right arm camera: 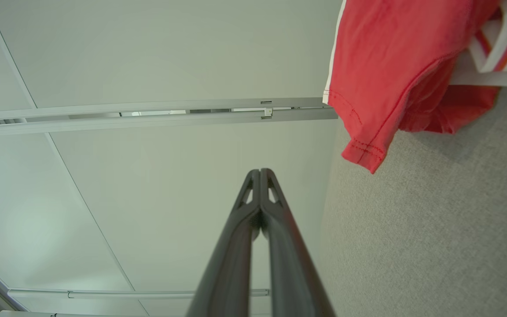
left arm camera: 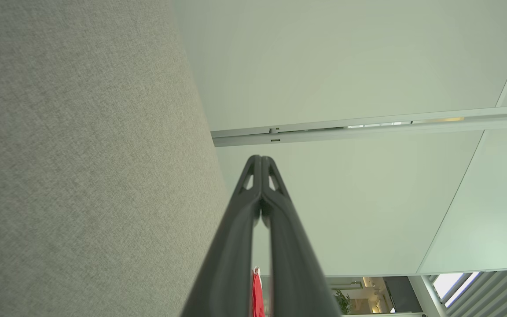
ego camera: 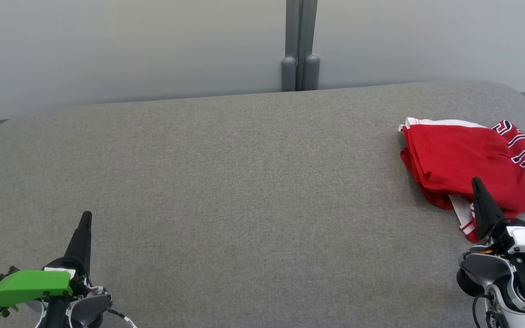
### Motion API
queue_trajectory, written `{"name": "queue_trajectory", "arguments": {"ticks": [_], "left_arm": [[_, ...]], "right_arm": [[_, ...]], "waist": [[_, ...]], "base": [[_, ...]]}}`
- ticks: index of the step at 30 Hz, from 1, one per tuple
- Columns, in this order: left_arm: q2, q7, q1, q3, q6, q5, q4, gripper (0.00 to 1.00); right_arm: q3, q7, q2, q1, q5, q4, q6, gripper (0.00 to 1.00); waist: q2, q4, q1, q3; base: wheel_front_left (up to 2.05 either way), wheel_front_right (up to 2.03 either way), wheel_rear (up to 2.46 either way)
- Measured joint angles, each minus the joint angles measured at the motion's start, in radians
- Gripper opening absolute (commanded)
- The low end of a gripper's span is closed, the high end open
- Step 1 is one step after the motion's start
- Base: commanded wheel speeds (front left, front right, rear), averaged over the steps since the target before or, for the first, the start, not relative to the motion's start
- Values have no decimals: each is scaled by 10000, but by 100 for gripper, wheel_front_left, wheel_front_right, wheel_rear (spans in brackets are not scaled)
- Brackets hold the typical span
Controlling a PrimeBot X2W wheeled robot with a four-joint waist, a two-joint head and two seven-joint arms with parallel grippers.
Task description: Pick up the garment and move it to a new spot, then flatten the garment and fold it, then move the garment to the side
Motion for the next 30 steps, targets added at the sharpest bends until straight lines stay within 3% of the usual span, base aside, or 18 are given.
{"name": "queue_trajectory", "arguments": {"ticks": [30], "left_arm": [[-2, 31, -2, 2, 0, 0, 12, 0]], "right_arm": [[-2, 0, 0, -2, 0, 25, 4, 0]], "waist": [[0, 0, 0, -1]], "base": [[0, 0, 0]]}}
